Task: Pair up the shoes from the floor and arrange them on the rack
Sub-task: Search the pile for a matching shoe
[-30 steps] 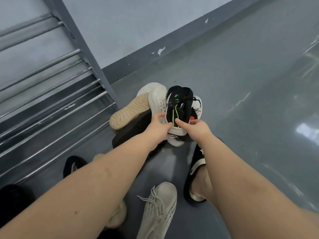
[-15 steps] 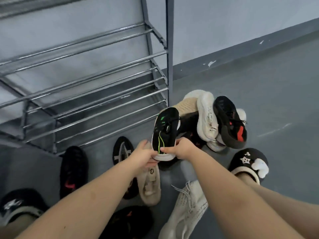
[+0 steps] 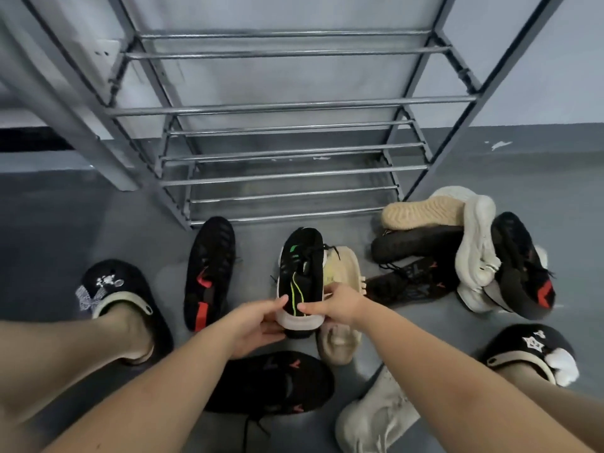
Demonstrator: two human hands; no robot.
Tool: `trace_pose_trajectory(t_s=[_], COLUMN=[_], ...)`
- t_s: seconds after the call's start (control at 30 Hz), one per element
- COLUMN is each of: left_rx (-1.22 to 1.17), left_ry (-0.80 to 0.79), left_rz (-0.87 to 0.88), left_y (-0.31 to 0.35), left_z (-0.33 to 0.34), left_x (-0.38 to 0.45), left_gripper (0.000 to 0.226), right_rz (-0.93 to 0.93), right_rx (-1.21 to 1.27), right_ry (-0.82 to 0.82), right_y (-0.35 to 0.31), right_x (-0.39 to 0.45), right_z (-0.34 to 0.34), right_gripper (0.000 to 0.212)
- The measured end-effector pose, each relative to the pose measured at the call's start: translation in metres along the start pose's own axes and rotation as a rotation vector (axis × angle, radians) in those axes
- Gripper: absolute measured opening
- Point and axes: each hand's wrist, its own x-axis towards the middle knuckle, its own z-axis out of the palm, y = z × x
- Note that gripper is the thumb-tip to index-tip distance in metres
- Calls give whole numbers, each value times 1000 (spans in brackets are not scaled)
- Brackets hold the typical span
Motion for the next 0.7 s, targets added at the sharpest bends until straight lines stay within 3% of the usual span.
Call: trace_pose_trajectory(t_s=[0.07,0.2,0.4,0.53,0.7], left_rx=[-65,-129,-193,-196,34], left_ry=[26,33,102,173,262], left_rz=[22,26,5,-20,-19], left_y=[2,2,-6,-11,-2], left_z=[-15,-39,-49,-61,-78], left_x=[0,3,13,22,24], left_gripper=[21,35,33,33,32], right_rz=[-18,-112,-112,-101,-79], right_rx=[-19,-162,-151,-257,-318], right_ry=[-22,27,40,-3,-100], right_y=[-9,-22,-23,-29,-39], right_x=[3,12,27,45,57], right_z=[14,37,53,65,82], right_gripper=[30,60,52,59,56])
